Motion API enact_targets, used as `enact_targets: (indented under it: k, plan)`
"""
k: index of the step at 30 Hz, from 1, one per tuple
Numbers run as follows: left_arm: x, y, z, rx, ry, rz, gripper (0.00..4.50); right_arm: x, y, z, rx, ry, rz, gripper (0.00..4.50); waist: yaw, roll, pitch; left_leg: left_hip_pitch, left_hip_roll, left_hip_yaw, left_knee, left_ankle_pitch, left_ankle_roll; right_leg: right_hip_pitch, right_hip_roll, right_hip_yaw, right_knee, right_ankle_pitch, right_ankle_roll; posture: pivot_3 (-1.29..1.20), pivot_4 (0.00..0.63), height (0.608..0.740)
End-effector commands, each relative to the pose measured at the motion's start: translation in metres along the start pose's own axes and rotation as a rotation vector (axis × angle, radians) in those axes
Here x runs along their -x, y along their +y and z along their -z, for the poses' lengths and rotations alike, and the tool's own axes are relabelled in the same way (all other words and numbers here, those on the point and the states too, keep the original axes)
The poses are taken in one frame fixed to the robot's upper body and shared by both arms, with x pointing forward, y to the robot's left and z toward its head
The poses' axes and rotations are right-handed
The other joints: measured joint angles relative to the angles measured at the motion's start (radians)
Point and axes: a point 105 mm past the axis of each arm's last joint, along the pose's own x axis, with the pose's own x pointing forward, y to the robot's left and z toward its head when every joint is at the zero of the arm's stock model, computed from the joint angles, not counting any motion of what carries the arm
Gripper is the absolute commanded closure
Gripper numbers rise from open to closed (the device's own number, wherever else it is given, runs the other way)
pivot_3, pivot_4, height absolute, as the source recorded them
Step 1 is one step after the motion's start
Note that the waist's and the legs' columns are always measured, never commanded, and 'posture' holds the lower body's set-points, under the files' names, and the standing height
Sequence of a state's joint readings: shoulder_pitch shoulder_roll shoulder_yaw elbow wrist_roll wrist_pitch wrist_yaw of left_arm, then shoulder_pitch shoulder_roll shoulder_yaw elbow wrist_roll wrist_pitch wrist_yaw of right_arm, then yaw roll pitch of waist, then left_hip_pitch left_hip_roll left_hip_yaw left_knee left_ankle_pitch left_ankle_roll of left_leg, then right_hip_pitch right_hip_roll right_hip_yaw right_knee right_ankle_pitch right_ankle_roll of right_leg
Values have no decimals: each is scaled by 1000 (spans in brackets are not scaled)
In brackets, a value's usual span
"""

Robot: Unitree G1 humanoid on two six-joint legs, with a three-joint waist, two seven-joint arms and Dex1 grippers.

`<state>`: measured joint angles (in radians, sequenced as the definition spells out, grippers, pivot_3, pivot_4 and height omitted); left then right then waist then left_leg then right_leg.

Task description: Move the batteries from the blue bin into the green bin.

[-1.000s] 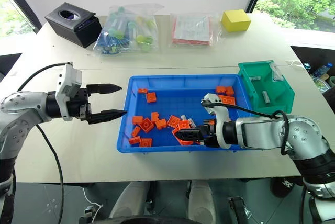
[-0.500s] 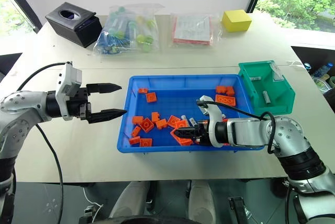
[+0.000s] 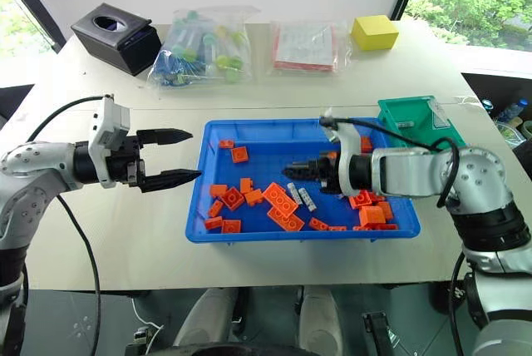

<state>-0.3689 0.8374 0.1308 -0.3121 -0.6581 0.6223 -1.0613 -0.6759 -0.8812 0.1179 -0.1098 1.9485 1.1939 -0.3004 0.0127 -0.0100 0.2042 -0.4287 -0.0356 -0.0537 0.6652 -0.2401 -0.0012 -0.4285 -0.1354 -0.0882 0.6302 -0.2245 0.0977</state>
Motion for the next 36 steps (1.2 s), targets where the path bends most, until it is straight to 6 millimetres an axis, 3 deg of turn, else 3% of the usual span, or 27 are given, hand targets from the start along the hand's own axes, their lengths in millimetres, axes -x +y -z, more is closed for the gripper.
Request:
enact_targets:
  k: [1, 5, 9, 14, 17, 19, 23, 27, 36]
  plan:
    - [0, 2, -8, -38, -17, -6, 0, 0, 4, 0, 8, 23, -18, 3472, 0, 0, 0, 0, 0, 0, 0, 0, 0, 0, 0, 0, 0, 0, 0, 0, 150, 692]
    - [0, 3, -8, -40, -17, -7, 0, -7, -6, 15, 24, 66, 45, 3472, 1, 0, 0, -1, 0, 0, -1, 0, 0, -1, 0, 0, 0, 1, 1, 0, 150, 692]
    - [1, 0, -8, -40, -13, -4, 0, -8, 10, 25, 41, 109, -36, 3472, 0, 0, 0, -2, 0, 0, 0, 0, 0, -1, 0, 0, 0, 1, 1, 0, 150, 692]
    - [2, 1, -8, -39, -11, -9, 0, -9, 14, 39, 64, 153, -60, 3472, 0, 0, 0, -2, 0, 0, 0, 0, 0, -1, 1, 0, 0, 1, 1, 0, 150, 692]
    - [2, 0, -9, -39, -13, -9, 0, -5, 15, 50, 141, 194, -56, 3472, 1, 0, 0, -2, 0, 0, 0, 0, 0, -1, 1, 0, 0, 1, 1, 0, 150, 692]
    - [2, -1, -8, -36, -12, -10, 0, 3, 10, 58, 318, 231, 3, 3472, 3, 1, 0, -2, 0, 0, 0, 0, 0, -1, 0, 0, 0, 1, 1, 0, 150, 692]
    - [1, 0, -8, -32, -13, -12, 0, 7, -10, 37, 380, 152, 94, 3472, -1, 0, 0, -3, 0, 0, 0, 0, 0, -2, 0, 0, -2, -1, 3, 0, 150, 692]
    - [-2, 1, -10, -32, -24, -13, 0, 2, -10, 19, 373, 96, 85, 3472, -2, 0, 0, -3, 1, 0, 0, 0, 0, -3, 1, 0, -1, 0, 1, 0, 150, 692]
    - [-4, 5, -14, -42, -40, -23, 0, -18, -15, 20, 416, 108, 93, 3472, 0, 0, 0, -4, 0, 0, 0, 0, 0, -3, 0, 0, -1, 3, 1, 0, 150, 692]
